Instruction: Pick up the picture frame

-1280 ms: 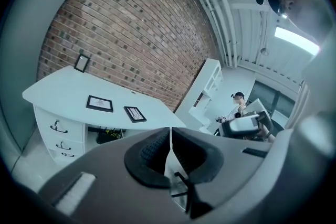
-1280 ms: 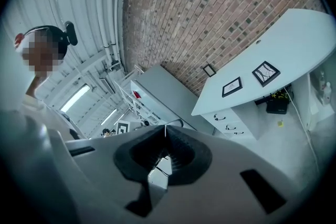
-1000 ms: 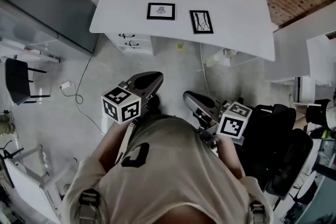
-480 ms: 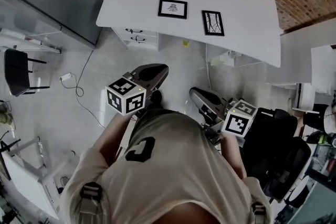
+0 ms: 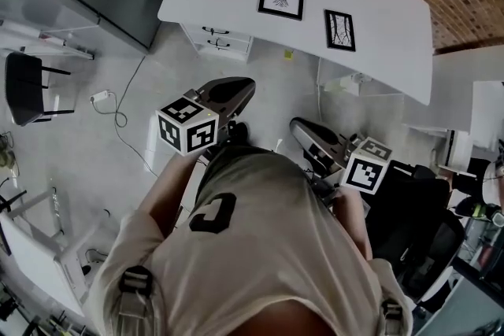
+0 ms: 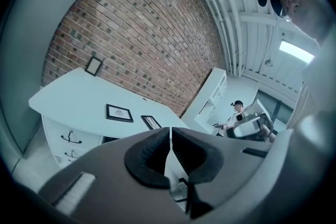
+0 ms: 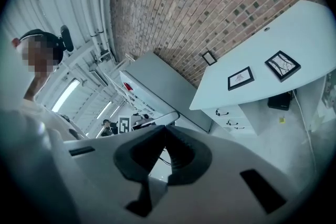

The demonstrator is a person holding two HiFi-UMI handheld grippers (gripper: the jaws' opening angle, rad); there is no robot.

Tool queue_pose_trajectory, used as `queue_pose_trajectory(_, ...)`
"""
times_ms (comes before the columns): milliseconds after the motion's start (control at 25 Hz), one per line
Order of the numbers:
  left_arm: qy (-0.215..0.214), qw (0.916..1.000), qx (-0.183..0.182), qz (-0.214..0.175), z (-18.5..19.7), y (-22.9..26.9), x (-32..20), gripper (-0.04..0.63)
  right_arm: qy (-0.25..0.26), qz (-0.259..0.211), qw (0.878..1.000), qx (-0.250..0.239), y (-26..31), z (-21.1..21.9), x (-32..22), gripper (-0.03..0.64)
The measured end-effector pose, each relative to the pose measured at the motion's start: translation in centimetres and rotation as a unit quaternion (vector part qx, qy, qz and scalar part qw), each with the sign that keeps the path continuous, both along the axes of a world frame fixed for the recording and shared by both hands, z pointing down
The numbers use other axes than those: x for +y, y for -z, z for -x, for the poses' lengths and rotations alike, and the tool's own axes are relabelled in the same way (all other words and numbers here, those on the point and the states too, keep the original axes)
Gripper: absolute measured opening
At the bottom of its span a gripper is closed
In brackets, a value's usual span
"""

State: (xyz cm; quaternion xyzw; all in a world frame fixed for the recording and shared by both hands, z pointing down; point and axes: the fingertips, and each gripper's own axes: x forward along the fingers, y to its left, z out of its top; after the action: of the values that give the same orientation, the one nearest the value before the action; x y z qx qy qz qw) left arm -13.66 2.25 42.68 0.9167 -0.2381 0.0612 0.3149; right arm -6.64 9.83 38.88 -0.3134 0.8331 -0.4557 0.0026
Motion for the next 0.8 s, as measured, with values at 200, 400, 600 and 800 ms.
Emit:
queue_pose_trajectory(200, 0.016, 0.9998, -0.006, 0.013, 2.8, -0.7, -1.8, 0.014, 0.033, 0.01, 0.999, 0.006, -0.7, 2.5, -0.9, 0.006)
queue_pose_trajectory(400, 0.019, 0.9992, -0.019, 0.03, 4.1, -1.8, -2.5, 0.014, 0.038, 0.03, 0.999, 0.012, -1.6, 2.4, -1.1, 0.006)
queue_pose_trajectory(600, 0.0, 0.9988, -0.026, 0.041, 1.2, -2.3, -2.5, 0.014, 0.011, 0.04, 0.999, -0.007, -2.0, 0.2, -2.4, 0.006)
queue_pose_trajectory(800, -0.01, 0.9984, -0.033, 0.046, -2.5, -2.3, -2.7, 0.014, 0.02, 0.029, 0.999, -0.011, -1.5, -2.1, -4.0, 0.006)
